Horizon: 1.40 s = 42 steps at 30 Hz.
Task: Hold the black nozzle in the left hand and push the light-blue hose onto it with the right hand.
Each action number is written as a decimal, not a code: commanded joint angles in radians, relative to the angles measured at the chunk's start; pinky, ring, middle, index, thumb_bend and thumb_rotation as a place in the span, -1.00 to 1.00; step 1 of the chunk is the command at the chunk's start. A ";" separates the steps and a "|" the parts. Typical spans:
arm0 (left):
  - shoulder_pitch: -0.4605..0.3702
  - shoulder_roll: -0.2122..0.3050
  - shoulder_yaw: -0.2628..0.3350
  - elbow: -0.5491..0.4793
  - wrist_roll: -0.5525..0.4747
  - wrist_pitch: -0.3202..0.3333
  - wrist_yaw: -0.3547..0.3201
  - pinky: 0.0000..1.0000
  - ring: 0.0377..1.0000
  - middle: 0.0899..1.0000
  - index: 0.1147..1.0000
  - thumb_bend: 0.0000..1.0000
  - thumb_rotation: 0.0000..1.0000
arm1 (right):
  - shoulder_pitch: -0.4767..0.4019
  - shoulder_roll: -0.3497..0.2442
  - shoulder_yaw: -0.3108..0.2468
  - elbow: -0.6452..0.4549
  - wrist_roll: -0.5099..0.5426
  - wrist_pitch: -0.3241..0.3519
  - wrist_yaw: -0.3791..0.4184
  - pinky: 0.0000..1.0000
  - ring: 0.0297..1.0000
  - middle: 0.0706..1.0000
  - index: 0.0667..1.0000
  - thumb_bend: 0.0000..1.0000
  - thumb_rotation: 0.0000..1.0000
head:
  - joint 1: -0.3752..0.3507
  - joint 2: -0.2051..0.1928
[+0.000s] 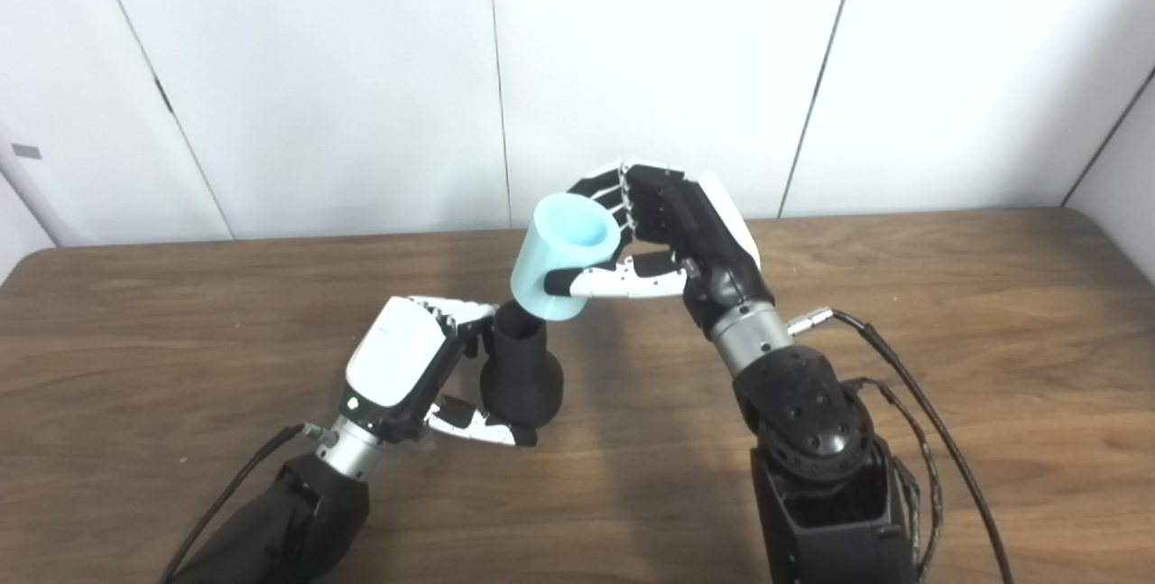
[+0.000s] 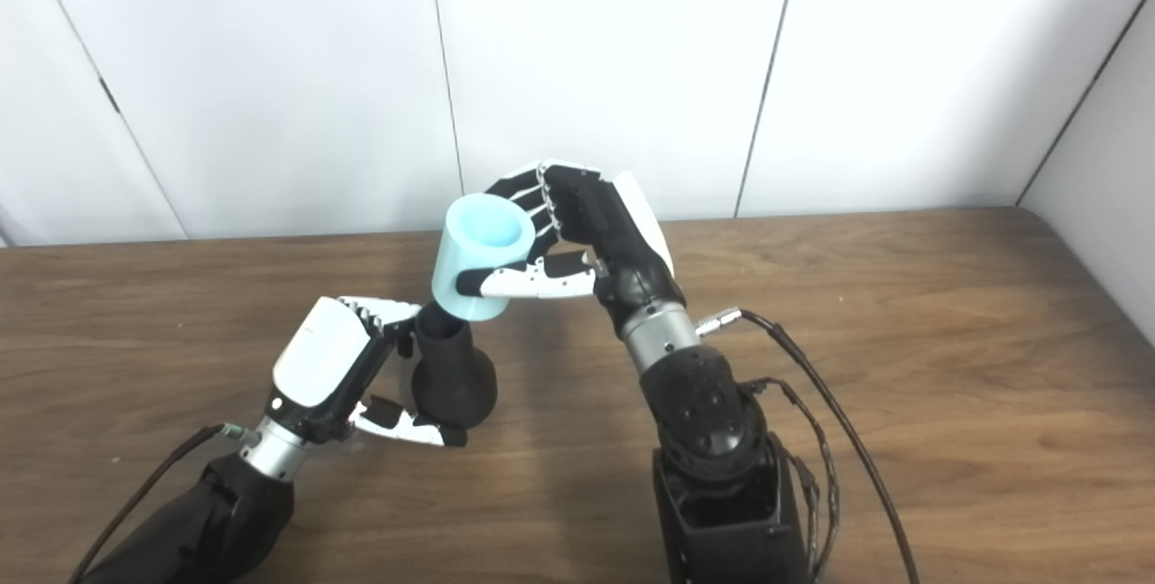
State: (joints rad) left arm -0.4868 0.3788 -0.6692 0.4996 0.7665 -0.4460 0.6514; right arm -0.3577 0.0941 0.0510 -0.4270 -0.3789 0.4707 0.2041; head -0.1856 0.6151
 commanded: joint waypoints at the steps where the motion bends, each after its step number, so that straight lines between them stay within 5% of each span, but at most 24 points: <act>1: 0.247 -0.187 -0.108 0.175 -0.039 -0.024 0.018 -0.37 -0.33 -0.25 -0.08 0.04 -1.00 | -0.040 0.026 -0.005 -0.076 0.014 -0.001 0.013 -0.37 -0.20 -0.10 -0.04 0.03 -1.00 | -0.001 0.002; 12: 0.251 -0.189 -0.099 0.169 -0.035 -0.024 0.008 -0.33 -0.32 -0.24 -0.08 0.04 -1.00 | -0.021 0.058 -0.034 -0.064 0.015 -0.001 0.032 -0.35 -0.20 -0.11 -0.03 0.03 -1.00 | 0.002 0.006; 42: 0.276 -0.196 -0.101 0.165 -0.038 -0.024 -0.030 -0.38 -0.36 -0.26 -0.08 0.03 -1.00 | -0.014 0.042 -0.002 -0.021 0.005 -0.001 0.029 -0.44 -0.23 -0.13 -0.04 0.03 -1.00 | 0.055 -0.003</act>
State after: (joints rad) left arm -0.4873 0.3635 -0.6509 0.4999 0.7818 -0.4458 0.5977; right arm -0.3096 0.1252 0.0478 -0.4118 -0.3793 0.4707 0.2323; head -0.1289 0.6121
